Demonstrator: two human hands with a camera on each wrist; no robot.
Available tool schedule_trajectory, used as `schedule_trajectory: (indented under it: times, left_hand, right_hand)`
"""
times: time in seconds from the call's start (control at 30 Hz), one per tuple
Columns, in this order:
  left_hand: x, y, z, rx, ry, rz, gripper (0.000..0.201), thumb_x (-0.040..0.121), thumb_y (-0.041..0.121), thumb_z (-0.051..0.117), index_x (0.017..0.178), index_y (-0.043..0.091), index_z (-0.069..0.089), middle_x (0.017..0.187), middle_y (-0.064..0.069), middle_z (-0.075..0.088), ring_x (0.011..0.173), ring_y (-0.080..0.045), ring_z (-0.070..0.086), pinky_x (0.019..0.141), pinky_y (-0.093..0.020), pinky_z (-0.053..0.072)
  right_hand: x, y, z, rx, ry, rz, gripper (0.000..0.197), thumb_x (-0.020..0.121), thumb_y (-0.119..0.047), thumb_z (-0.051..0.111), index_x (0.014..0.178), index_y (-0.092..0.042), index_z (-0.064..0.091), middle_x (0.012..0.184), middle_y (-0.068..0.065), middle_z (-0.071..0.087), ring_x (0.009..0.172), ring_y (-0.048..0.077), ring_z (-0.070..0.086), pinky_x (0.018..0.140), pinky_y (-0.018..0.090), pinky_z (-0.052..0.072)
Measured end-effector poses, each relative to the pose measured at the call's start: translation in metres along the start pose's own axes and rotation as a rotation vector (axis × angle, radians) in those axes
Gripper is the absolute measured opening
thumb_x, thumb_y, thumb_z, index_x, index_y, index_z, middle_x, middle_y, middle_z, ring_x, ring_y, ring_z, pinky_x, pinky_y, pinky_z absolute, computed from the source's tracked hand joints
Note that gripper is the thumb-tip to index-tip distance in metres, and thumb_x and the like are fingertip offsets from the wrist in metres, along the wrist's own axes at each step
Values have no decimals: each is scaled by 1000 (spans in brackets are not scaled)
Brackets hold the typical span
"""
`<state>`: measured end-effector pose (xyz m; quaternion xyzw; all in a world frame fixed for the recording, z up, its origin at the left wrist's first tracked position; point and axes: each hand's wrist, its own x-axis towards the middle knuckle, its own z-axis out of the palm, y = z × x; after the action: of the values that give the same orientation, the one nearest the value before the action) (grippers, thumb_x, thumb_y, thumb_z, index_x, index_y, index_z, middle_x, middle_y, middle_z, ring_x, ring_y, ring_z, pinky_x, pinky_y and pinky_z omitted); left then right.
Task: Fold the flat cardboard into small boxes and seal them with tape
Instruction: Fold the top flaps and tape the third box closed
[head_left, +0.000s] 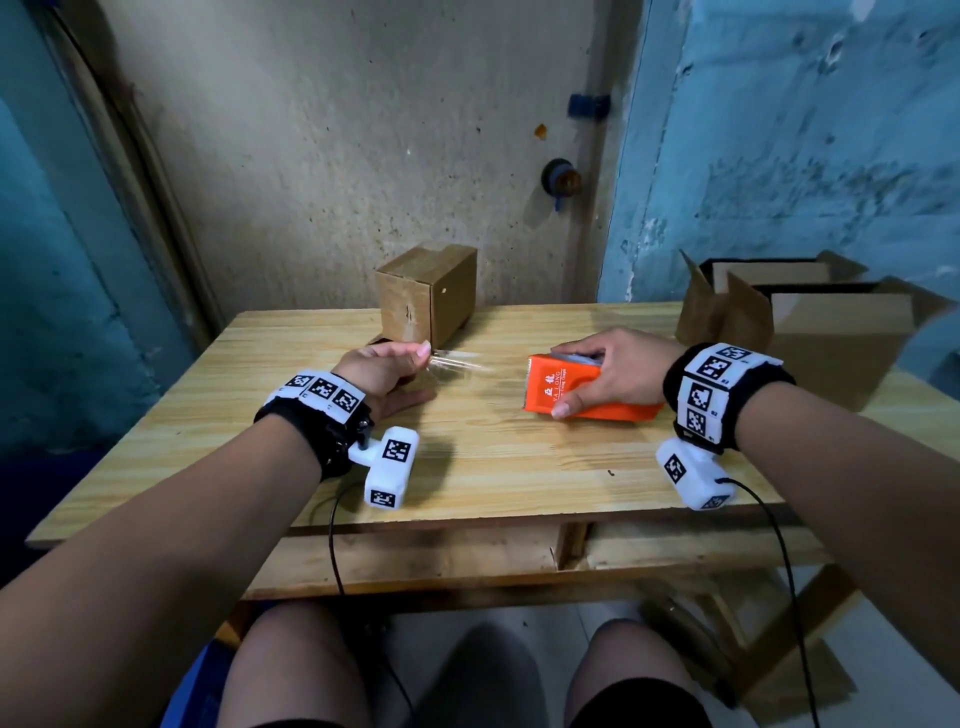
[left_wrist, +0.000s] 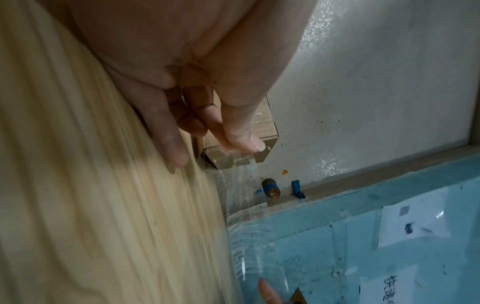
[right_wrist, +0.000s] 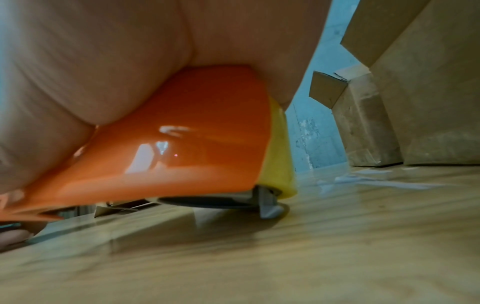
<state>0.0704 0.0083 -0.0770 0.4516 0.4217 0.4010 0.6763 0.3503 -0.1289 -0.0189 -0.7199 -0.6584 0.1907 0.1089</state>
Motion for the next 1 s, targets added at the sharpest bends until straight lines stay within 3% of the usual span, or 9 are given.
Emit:
schedule_trajectory:
  times: [0.17,0.37,0.57,0.67,0.77,0.83,0.9,0.93,1.0]
  left_hand:
    - [-3,-4,-6,-12,-56,4,19,75,19,79,88,8,70,84,-7,68,100,-23,61,88,-43,59]
    - [-10,-5,-8,-54,-82,-5,19,97,14,63,83,6,71,90,-7,72,102,-18,64,102,-39,51]
    - [-13,-12,-8,-41,-32,50,5,93,9,69,88,7,67,77,-5,71,80,-14,67,70,-24,59]
    - [-21,-14,-8,-51,1,64,6,87,4,74,92,6,70,87,-10,74,79,-13,72,73,-24,62]
    - [-17,-14,-10,-10,41,60,42,69,9,86,108,7,71,106,-15,74,93,-21,73,98,-38,57]
    - [-16,-13,-11,-44,82,15,90,60,9,94,140,11,53,125,-18,67,100,-28,73,100,-42,55]
    - [-13,-13,-11,12,113,-2,122,40,26,103,147,10,47,128,-17,65,99,-28,73,100,-41,56]
    - [-10,-14,-11,83,112,1,116,31,36,104,135,8,60,119,-15,71,99,-27,73,101,-41,55]
    - [-8,-15,-6,176,72,31,61,46,39,99,99,14,81,100,-9,78,104,-25,72,105,-42,53]
  right_hand:
    - [10,1,3,-47,13,37,121,41,-97,76,148,-44,53,136,-22,63,115,11,63,107,39,50]
    - [16,-10,-3,-117,-18,54,110,57,-86,77,152,-37,51,141,-11,63,113,16,62,102,35,50]
    - [14,-17,-3,-117,-28,56,97,72,-85,65,153,-35,50,144,-6,62,108,14,58,95,31,44]
    - [13,-18,-3,-118,-45,43,93,74,-84,62,152,-35,52,140,-5,65,108,15,60,96,31,47]
    - [14,-16,-3,-91,-36,36,85,73,-84,62,143,-37,60,127,-7,70,101,13,64,90,29,48]
    - [14,-16,-4,-46,-8,38,85,68,-86,60,138,-39,64,120,-11,71,102,13,67,91,29,50]
    - [15,-13,-5,8,10,38,81,67,-86,60,134,-42,67,117,-13,71,106,13,68,96,31,49]
    - [15,-11,-6,35,14,37,78,66,-86,60,132,-44,68,116,-15,72,104,12,68,94,31,50]
    - [15,-7,-8,90,28,40,74,66,-86,62,128,-47,70,114,-16,74,102,10,70,93,29,51]
